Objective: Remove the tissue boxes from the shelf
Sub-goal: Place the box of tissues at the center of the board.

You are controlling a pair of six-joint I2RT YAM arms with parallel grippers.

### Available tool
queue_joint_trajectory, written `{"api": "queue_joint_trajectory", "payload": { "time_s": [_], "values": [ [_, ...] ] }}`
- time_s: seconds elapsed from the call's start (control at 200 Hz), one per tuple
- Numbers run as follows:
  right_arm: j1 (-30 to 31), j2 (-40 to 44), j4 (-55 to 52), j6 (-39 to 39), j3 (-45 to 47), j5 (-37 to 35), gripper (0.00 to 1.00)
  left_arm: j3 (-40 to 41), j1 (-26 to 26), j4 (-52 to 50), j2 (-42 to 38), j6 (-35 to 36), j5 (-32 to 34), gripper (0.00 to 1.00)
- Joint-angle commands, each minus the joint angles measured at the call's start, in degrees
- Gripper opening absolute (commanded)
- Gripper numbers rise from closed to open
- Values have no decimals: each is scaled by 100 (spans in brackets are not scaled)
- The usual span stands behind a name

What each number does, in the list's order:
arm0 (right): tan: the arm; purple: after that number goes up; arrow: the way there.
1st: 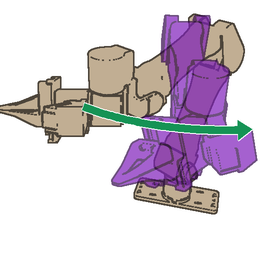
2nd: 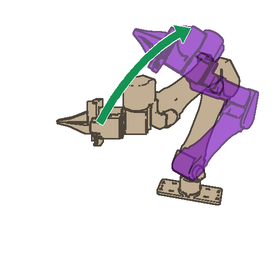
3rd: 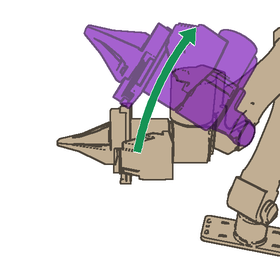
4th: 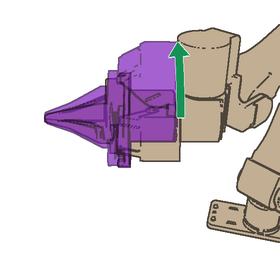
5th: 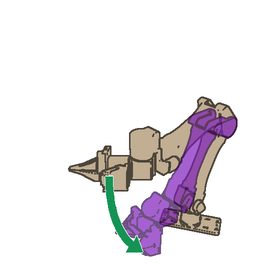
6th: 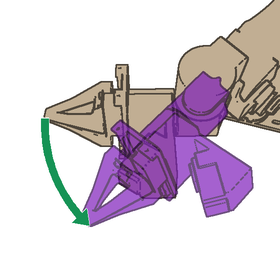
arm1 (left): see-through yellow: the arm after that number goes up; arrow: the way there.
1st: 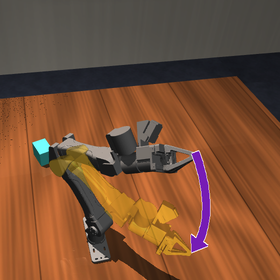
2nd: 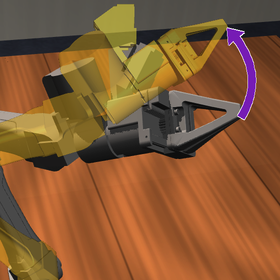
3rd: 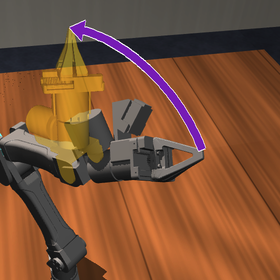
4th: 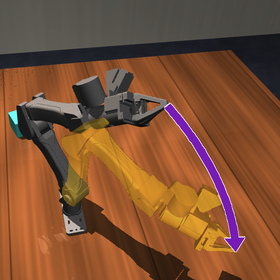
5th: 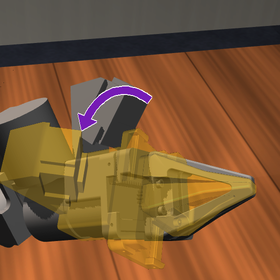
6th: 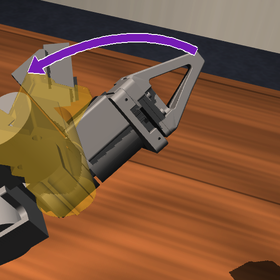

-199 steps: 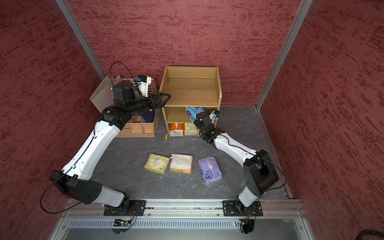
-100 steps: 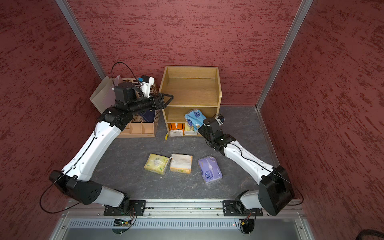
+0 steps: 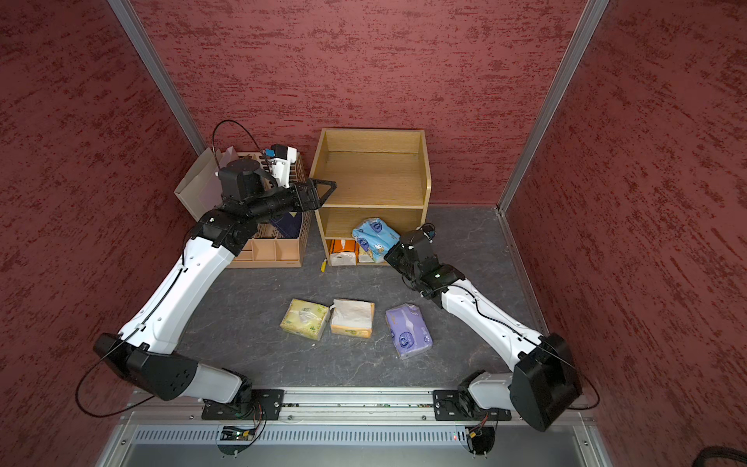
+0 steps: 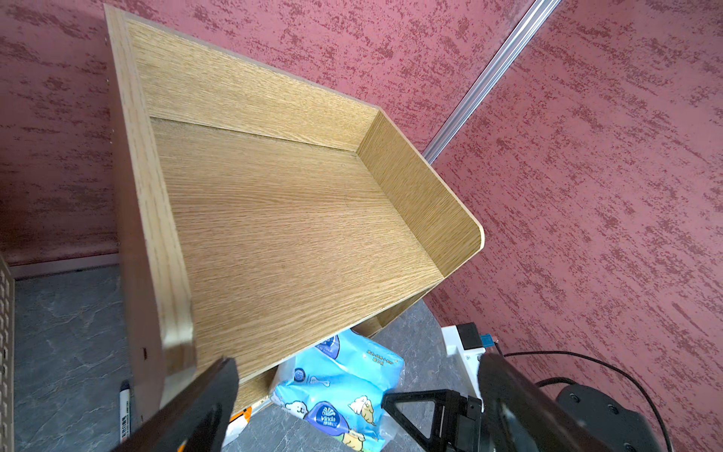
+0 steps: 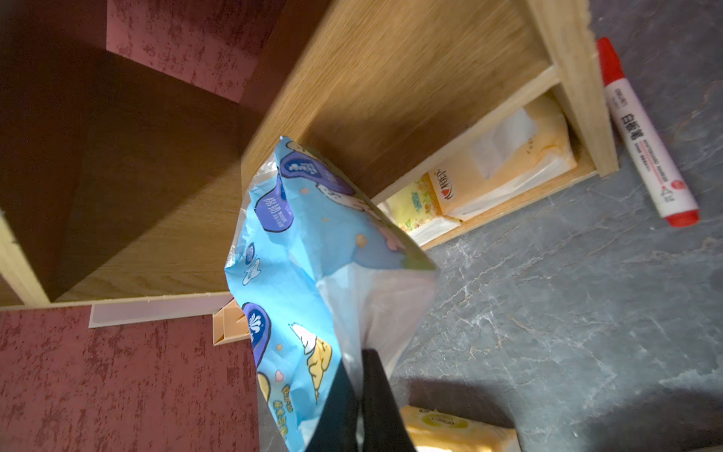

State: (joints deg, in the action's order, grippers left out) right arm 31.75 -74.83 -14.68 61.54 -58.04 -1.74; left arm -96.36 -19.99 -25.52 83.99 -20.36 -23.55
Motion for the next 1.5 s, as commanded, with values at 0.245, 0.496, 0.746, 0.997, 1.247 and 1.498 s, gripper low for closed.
{"api": "queue_joint_trajectory", "payload": {
  "time_s": [0.245,0.496,0.746,0.997,1.247,1.498],
  "values": [
    [51,747,-1141,-750,195,580,0,93,-14,211,-221,19,129,100],
    [33,1336,-2300,-776,431,169,0,106,-14,239,-235,32,191,100],
    [-268,1893,-3364,-571,523,-383,0,125,-14,290,-192,36,162,100],
    [-1371,2102,-4535,-731,468,-729,0,64,-13,272,-115,47,70,100],
    [-1969,2278,-4659,-729,1055,-504,0,111,-13,207,-112,104,62,100],
    [-1980,2340,-4350,-384,1710,-498,0,55,-23,135,-75,50,0,100]
  ]
}}
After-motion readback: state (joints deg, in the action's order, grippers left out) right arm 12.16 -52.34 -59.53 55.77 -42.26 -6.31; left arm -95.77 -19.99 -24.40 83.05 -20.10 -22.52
